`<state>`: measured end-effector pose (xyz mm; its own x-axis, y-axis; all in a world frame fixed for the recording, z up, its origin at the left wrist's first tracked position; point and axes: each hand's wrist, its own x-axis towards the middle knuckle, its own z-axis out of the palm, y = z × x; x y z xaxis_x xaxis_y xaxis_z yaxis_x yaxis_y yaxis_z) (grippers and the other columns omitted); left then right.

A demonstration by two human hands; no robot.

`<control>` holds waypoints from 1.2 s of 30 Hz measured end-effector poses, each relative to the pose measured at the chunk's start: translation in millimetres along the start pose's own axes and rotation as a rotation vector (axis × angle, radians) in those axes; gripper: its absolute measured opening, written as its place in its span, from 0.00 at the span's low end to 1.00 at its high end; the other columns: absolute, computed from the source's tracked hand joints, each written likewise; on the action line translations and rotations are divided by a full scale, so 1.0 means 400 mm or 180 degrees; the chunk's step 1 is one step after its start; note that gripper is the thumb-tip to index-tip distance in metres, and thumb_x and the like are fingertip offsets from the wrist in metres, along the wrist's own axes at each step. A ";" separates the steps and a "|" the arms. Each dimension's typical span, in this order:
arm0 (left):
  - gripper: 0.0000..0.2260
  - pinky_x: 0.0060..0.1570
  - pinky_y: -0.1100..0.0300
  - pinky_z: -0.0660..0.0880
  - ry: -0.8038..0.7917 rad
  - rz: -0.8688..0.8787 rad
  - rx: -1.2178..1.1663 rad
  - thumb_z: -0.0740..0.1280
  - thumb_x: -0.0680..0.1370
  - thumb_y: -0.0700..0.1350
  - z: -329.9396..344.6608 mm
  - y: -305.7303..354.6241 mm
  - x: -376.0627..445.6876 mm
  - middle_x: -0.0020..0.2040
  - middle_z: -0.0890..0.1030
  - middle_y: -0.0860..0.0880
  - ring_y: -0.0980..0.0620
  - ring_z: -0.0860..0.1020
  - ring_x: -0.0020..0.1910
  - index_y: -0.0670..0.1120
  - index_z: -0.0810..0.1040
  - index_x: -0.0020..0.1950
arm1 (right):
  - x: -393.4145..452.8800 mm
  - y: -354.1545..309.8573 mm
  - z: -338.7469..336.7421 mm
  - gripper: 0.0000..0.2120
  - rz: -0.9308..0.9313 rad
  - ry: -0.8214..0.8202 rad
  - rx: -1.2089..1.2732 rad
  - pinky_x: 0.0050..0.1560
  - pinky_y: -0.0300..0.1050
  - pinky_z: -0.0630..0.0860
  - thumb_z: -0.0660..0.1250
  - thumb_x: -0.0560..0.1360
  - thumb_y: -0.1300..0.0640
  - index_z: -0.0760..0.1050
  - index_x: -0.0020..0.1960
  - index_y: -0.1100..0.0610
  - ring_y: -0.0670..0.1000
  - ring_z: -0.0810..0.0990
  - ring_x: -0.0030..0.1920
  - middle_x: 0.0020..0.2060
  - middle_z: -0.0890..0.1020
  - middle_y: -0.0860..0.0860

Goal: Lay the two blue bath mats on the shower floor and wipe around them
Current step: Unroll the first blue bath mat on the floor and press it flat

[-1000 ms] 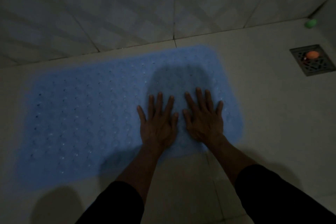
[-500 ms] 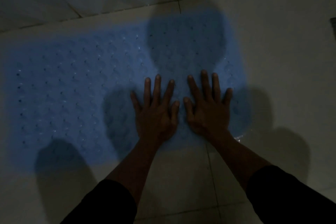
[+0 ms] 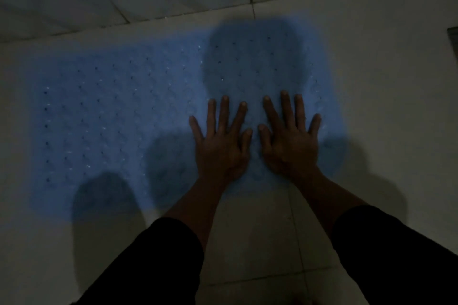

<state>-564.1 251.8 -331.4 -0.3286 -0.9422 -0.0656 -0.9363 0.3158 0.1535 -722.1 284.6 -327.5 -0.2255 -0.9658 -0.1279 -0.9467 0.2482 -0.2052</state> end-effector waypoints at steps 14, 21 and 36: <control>0.26 0.74 0.36 0.54 -0.0633 -0.0252 -0.0700 0.54 0.83 0.54 -0.205 -0.118 -0.057 0.82 0.50 0.47 0.44 0.50 0.80 0.53 0.52 0.81 | -0.031 -0.186 -0.086 0.28 0.0041 -0.0634 0.0486 0.72 0.67 0.57 0.53 0.81 0.46 0.53 0.78 0.51 0.60 0.52 0.78 0.78 0.56 0.56; 0.29 0.72 0.40 0.63 -0.0589 -0.0982 -0.0938 0.63 0.80 0.53 -0.321 -0.359 -0.168 0.81 0.53 0.43 0.40 0.57 0.78 0.49 0.58 0.79 | -0.057 -0.410 -0.084 0.29 -0.0721 -0.0866 0.1254 0.72 0.57 0.62 0.62 0.78 0.51 0.59 0.76 0.56 0.60 0.62 0.74 0.74 0.65 0.59; 0.24 0.71 0.51 0.66 -0.0063 -0.1315 -0.1144 0.65 0.79 0.51 -0.530 -0.825 -0.181 0.74 0.66 0.43 0.44 0.67 0.73 0.45 0.68 0.73 | -0.041 -0.903 -0.173 0.22 -0.1286 -0.0725 0.1335 0.64 0.50 0.72 0.64 0.78 0.54 0.68 0.71 0.55 0.56 0.74 0.65 0.64 0.76 0.56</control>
<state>-205.1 191.9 -168.4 0.0519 -0.9764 -0.2098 -0.8877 -0.1414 0.4381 -392.5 205.8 -184.3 0.2301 -0.9608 -0.1548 -0.7657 -0.0805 -0.6382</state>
